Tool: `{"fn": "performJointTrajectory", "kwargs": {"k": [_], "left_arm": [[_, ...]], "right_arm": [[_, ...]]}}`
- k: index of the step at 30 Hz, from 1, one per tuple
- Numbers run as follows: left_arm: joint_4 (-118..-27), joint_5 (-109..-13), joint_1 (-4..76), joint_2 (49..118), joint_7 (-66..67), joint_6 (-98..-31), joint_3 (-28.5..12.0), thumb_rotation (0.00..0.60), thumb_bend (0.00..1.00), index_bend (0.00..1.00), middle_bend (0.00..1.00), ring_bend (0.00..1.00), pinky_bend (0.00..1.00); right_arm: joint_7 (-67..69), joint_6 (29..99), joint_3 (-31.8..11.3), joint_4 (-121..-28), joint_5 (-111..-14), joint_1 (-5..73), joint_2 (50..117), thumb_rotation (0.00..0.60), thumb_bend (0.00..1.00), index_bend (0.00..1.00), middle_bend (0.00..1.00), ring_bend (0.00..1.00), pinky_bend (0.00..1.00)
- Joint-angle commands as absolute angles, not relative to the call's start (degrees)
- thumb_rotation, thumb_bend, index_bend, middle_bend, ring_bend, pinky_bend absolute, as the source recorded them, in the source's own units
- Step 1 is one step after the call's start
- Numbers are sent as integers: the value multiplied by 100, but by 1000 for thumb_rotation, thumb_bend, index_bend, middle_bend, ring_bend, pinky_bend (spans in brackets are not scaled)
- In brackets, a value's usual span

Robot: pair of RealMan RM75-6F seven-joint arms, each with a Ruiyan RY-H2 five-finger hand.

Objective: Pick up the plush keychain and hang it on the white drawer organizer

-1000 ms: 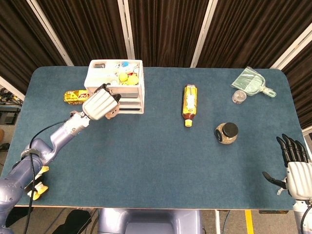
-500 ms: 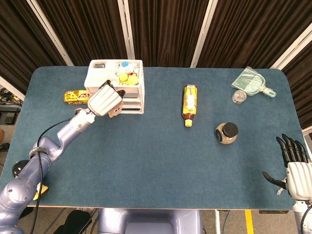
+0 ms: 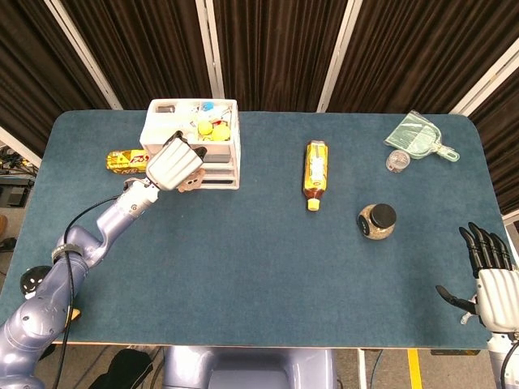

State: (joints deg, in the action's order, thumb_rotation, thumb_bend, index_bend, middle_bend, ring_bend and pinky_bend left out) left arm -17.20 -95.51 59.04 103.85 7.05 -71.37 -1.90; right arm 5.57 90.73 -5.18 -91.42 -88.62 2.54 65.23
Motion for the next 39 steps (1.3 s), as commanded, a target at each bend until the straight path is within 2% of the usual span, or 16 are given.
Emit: {"fn": "performJointTrajectory", "kwargs": {"k": [1, 5, 10, 19, 26, 30, 34, 37, 39], "left_arm": [[-1699, -9537, 5899, 10404, 700, -7187, -181, 600, 228, 546, 1000, 862, 758], [-1673, -9482, 5886, 10437, 704, -7330, -213, 600, 179, 495, 1000, 862, 758], [-1660, -9412, 5895, 10450, 727, -7508, -272, 600, 137, 384, 1000, 862, 758], [-1898, -9224, 5937, 10313, 654, -7937, -476, 600, 104, 351, 1000, 860, 758], [-2639, -9251, 5789, 9958, 654, -8485, -495, 600, 99, 350, 1000, 855, 756], [-3314, -9283, 5578, 9621, 824, -8662, -438, 600, 91, 345, 1000, 849, 753], [-4452, -9110, 5218, 9175, 1056, -8920, -548, 600, 82, 336, 990, 823, 718], [-5819, -8811, 4735, 8747, 1450, -9166, -652, 600, 67, 319, 921, 761, 648], [-6613, -8570, 4399, 8536, 1633, -9273, -655, 600, 62, 291, 786, 661, 567]], "right_arm": [[548, 9063, -515, -9144, -8859, 256, 6521, 600, 16, 0, 0, 0, 0], [532, 9065, -513, -9150, -8864, 256, 6522, 600, 17, 0, 0, 0, 0], [511, 9077, -509, -9153, -8879, 254, 6523, 600, 17, 0, 0, 0, 0], [508, 9077, -512, -9139, -8867, 251, 6520, 600, 16, 0, 0, 0, 0], [477, 9073, -511, -9135, -8869, 253, 6521, 600, 17, 0, 0, 0, 0], [448, 9089, -508, -9133, -8882, 249, 6528, 600, 17, 0, 0, 0, 0], [408, 9088, -506, -9115, -8879, 246, 6535, 600, 17, 0, 0, 0, 0], [381, 9066, -498, -9111, -8852, 240, 6526, 600, 18, 0, 0, 0, 0], [359, 9042, -490, -9115, -8835, 240, 6515, 600, 17, 0, 0, 0, 0]]}}
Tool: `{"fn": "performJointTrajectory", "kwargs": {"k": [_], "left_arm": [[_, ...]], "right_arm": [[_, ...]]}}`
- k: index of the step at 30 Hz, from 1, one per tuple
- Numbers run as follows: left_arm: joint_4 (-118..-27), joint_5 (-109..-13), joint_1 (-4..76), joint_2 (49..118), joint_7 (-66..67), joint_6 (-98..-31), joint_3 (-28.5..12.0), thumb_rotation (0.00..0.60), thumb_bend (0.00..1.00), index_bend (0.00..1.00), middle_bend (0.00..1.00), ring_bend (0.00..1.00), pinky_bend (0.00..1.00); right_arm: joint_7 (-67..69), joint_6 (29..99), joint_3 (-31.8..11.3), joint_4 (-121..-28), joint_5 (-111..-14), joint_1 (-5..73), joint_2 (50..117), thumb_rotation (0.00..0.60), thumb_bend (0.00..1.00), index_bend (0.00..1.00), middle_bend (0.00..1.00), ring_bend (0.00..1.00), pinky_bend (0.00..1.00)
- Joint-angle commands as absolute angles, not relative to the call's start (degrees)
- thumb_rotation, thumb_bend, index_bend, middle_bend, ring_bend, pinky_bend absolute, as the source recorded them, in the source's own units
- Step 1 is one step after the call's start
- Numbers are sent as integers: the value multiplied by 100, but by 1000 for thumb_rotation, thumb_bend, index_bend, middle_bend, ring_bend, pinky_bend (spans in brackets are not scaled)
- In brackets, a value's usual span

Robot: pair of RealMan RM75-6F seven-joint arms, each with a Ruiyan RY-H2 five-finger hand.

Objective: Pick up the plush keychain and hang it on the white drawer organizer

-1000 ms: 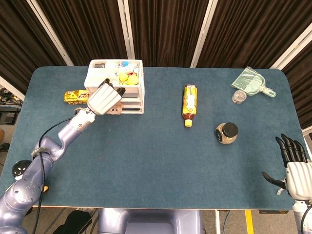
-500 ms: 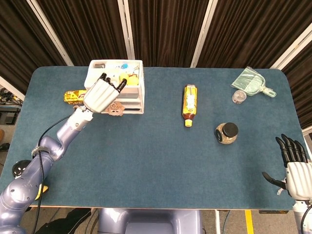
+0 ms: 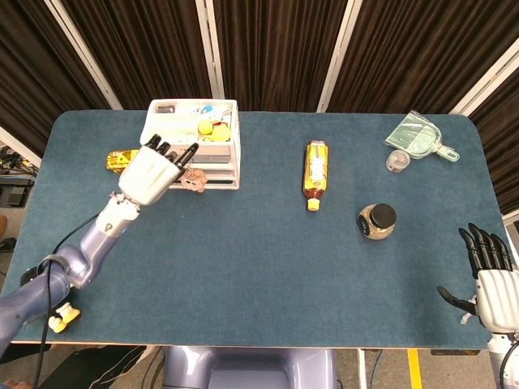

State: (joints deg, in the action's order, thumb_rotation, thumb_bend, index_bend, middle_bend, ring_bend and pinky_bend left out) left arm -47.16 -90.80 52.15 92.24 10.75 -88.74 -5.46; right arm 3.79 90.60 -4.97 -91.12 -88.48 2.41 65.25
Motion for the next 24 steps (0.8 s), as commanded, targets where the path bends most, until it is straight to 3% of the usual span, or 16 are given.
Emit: {"fn": "performJointTrajectory", "kwargs": {"k": [1, 4, 7, 11, 15, 24], "left_arm": [[-7037, -8448, 4219, 8420, 1742, -9311, -622, 600, 59, 277, 675, 569, 498], [-8586, -8003, 3597, 7942, 2272, -9383, -393, 600, 48, 197, 295, 184, 248], [-9658, -7575, 3130, 7619, 2512, -9404, -170, 600, 31, 80, 40, 9, 38], [-10714, -7019, 2550, 7231, 2587, -9325, 229, 600, 7, 0, 0, 0, 0], [-11018, -6905, 2149, 7014, 2569, -9378, 556, 600, 0, 0, 0, 0, 0], [-10427, -7659, 1359, 7056, 2115, -9842, 976, 600, 1, 0, 0, 0, 0]], "right_arm": [[338, 9029, -488, -9116, -8828, 242, 6509, 600, 17, 0, 0, 0, 0], [241, 8964, -469, -9142, -8796, 248, 6484, 600, 17, 0, 0, 0, 0], [197, 8913, -464, -9179, -8764, 258, 6468, 600, 17, 0, 0, 0, 0], [92, 8821, -432, -9219, -8749, 278, 6427, 600, 16, 0, 0, 0, 0], [30, 8792, -426, -9255, -8738, 283, 6398, 600, 17, 0, 0, 0, 0], [-45, 8752, -431, -9294, -8670, 285, 6405, 600, 17, 0, 0, 0, 0]]}}
